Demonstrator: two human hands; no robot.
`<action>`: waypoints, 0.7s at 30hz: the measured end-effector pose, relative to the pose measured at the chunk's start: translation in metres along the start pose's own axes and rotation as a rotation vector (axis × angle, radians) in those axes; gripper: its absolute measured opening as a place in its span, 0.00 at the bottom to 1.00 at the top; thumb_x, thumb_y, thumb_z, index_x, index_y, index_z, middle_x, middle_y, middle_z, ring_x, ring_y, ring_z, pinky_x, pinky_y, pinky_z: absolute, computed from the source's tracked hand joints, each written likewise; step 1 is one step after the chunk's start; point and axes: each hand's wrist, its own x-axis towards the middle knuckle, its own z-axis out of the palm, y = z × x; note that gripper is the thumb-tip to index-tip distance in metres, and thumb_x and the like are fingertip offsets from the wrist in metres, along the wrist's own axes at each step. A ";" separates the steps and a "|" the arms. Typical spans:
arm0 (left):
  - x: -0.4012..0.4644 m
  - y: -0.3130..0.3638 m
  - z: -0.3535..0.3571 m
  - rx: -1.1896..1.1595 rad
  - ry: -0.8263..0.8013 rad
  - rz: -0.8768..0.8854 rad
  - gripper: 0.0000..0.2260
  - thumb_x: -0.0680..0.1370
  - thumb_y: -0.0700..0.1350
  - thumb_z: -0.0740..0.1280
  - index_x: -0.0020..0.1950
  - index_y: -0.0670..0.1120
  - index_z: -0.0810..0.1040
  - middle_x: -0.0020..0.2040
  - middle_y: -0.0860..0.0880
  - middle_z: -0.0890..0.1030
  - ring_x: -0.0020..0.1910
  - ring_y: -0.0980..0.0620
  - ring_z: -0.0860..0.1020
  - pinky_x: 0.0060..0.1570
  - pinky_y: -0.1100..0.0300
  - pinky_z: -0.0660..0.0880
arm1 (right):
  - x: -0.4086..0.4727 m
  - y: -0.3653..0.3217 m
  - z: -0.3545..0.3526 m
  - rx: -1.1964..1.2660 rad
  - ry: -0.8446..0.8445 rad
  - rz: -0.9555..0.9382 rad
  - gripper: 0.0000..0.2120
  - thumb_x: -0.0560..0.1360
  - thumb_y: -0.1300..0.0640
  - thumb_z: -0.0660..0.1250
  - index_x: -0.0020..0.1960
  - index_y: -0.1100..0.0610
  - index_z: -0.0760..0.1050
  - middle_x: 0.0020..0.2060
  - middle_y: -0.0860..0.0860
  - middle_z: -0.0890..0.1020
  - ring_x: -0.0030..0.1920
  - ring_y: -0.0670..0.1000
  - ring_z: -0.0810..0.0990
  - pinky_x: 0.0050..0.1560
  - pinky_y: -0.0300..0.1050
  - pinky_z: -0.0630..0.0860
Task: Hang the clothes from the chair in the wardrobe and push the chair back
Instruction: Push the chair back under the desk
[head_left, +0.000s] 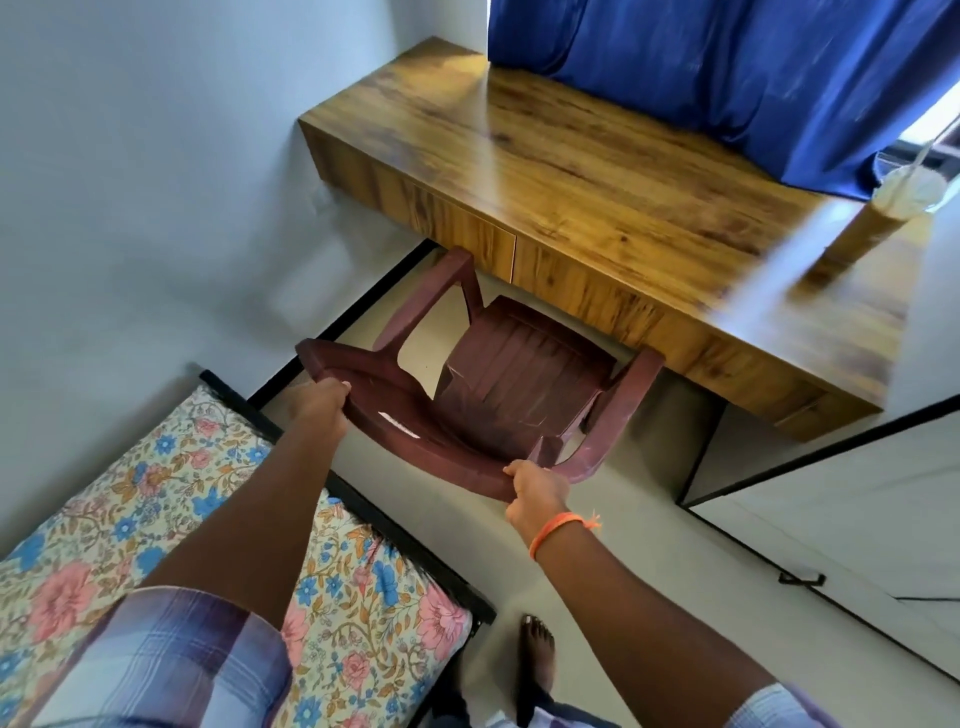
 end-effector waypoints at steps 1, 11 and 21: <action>-0.004 -0.002 0.000 -0.004 -0.008 -0.004 0.09 0.72 0.35 0.74 0.46 0.40 0.75 0.53 0.41 0.81 0.48 0.44 0.81 0.58 0.49 0.79 | -0.001 0.000 -0.002 -0.012 0.009 0.000 0.09 0.70 0.73 0.69 0.40 0.64 0.69 0.39 0.58 0.77 0.44 0.60 0.80 0.49 0.54 0.77; -0.022 -0.014 -0.017 -0.006 -0.067 0.056 0.07 0.75 0.34 0.72 0.50 0.40 0.78 0.50 0.42 0.81 0.44 0.47 0.81 0.55 0.55 0.79 | -0.012 0.008 -0.009 0.040 -0.020 -0.018 0.12 0.70 0.76 0.68 0.47 0.63 0.71 0.53 0.62 0.79 0.49 0.61 0.81 0.55 0.57 0.80; -0.007 -0.004 -0.020 0.001 -0.222 0.115 0.11 0.77 0.26 0.64 0.58 0.33 0.77 0.51 0.39 0.80 0.52 0.44 0.79 0.59 0.53 0.77 | -0.009 0.001 0.006 0.053 -0.027 -0.020 0.14 0.71 0.77 0.68 0.44 0.61 0.67 0.45 0.61 0.76 0.42 0.59 0.78 0.48 0.53 0.77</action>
